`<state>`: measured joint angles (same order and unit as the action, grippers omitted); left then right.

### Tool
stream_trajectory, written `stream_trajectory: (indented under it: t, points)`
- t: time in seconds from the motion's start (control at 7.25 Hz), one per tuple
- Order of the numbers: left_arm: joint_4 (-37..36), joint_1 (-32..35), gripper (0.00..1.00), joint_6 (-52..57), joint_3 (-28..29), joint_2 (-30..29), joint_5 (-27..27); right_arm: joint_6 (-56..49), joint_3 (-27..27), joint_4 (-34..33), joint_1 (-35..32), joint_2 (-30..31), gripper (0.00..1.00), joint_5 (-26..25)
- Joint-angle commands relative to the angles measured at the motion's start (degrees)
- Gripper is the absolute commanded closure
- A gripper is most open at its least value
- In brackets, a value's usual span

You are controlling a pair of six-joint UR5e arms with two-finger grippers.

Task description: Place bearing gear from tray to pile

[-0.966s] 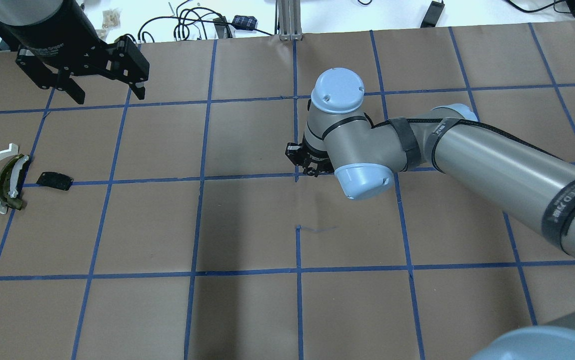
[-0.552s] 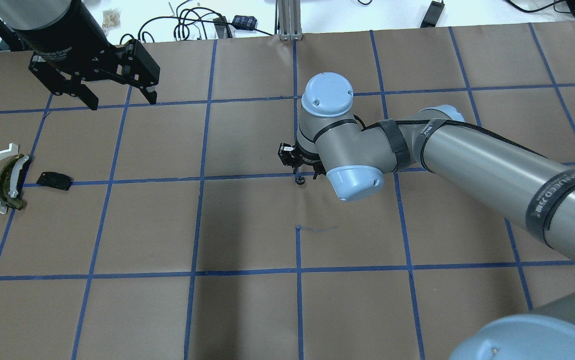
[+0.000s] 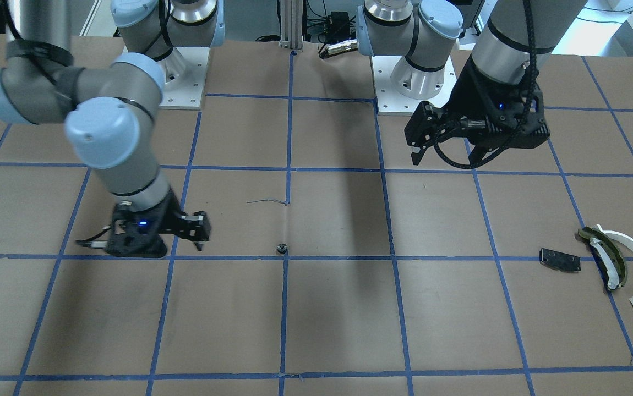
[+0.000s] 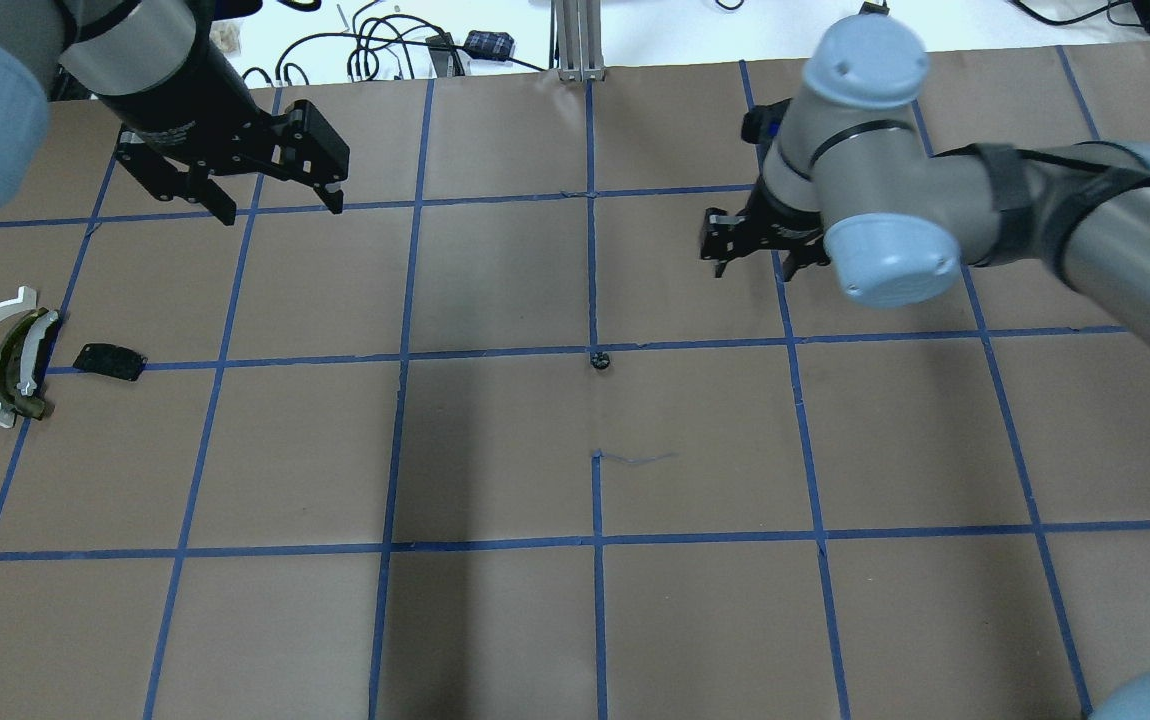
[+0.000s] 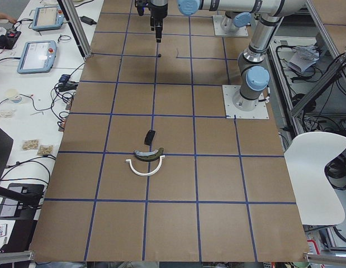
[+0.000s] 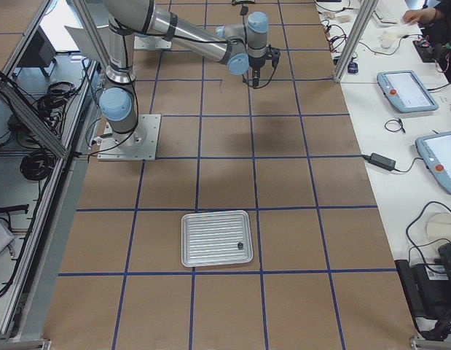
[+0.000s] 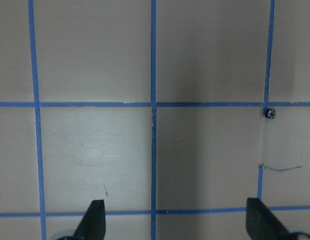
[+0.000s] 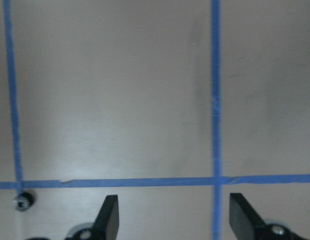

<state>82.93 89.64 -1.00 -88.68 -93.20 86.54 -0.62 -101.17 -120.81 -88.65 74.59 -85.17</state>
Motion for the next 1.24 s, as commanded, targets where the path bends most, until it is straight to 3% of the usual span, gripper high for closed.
stream_trajectory:
  t: [0.0, 0.14, 0.41, 0.55, 0.83, 1.1]
  points:
    - [-5.9, 7.7, 0.0, -10.8, -1.0, -7.9, 0.4, -27.7, 6.7, 9.2, 14.6, 0.9, 0.17, -2.9]
    - [-8.8, 11.1, 0.0, -15.7, -1.1, -12.2, -0.3, -35.3, 8.3, 9.1, 18.5, -1.6, 0.17, -5.1]
    - [-18.5, 19.5, 0.0, -22.8, -1.0, -19.7, -0.4, -47.6, 11.2, 6.7, 28.8, -3.4, 0.05, -5.9]
    - [-20.8, 21.9, 0.0, -24.6, -0.4, -23.2, -0.2, -52.2, 14.5, 5.4, 31.2, -6.5, 0.04, -7.7]
    - [-23.0, 23.6, 0.02, -27.6, -1.1, -27.1, 0.5, -66.5, 19.8, 5.6, 42.0, -11.0, 0.04, -7.5]
    - [-27.0, 23.8, 0.02, -28.3, -1.3, -30.4, 0.4, -70.6, 19.3, 5.4, 47.4, -14.0, 0.05, -7.5]
